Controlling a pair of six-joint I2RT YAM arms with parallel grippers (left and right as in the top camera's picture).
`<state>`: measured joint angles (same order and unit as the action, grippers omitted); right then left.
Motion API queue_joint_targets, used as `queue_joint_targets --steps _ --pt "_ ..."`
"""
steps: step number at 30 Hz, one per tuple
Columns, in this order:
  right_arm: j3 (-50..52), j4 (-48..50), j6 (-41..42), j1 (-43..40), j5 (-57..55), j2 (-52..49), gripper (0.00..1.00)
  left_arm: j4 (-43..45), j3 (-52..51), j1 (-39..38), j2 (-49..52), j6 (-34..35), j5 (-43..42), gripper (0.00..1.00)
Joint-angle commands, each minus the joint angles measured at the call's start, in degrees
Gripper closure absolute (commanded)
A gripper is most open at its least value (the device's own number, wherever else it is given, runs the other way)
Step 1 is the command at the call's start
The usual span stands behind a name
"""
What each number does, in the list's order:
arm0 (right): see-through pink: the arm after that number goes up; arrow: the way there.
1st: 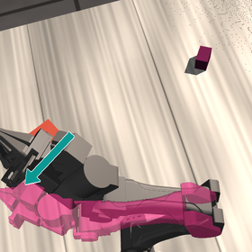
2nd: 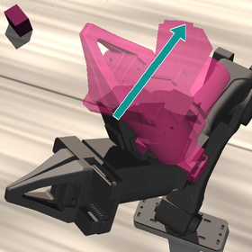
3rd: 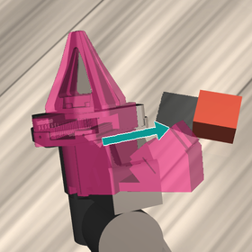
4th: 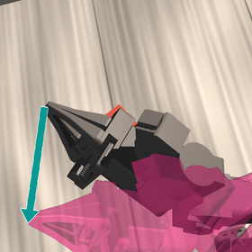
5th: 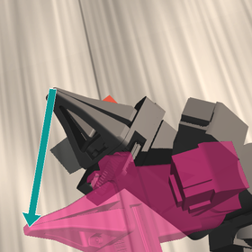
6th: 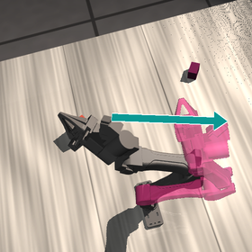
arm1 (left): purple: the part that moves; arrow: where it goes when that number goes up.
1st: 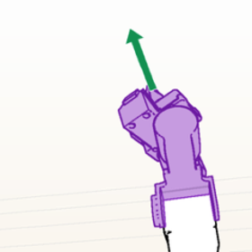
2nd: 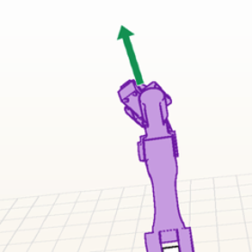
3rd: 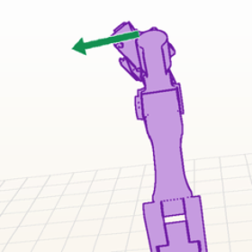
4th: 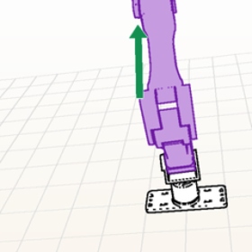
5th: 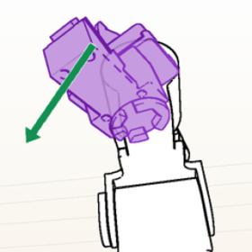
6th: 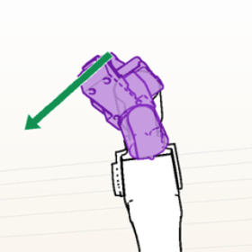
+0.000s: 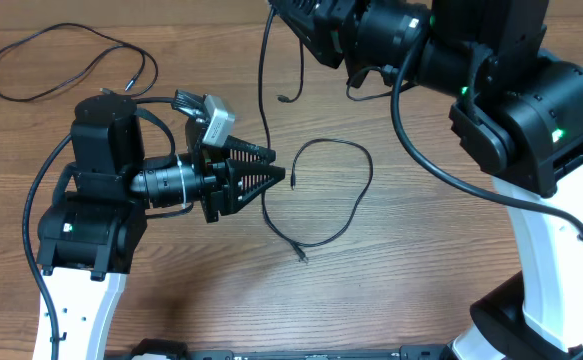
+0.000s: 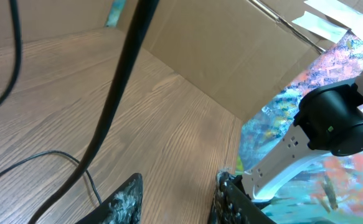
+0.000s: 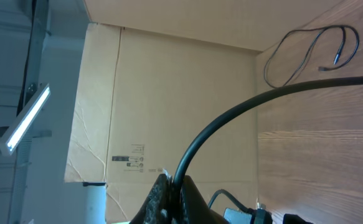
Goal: Untangle cables
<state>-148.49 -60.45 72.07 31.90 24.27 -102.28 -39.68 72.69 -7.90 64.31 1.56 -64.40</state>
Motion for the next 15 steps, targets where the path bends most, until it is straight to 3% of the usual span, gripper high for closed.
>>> queue_joint_targets --steps 1,11,15 --pt "-0.4 0.6 1.5 -0.2 1.8 0.1 0.96 0.2 0.3 0.0 0.1 -0.1 3.1 0.62" --pt "-0.4 -2.7 1.4 -0.8 -1.1 0.1 0.96 3.1 0.3 6.4 0.1 3.6 4.2 0.56" --pt "-0.4 -2.6 1.5 -0.7 -0.8 0.1 0.96 3.1 0.3 7.3 0.1 3.6 3.1 0.46"
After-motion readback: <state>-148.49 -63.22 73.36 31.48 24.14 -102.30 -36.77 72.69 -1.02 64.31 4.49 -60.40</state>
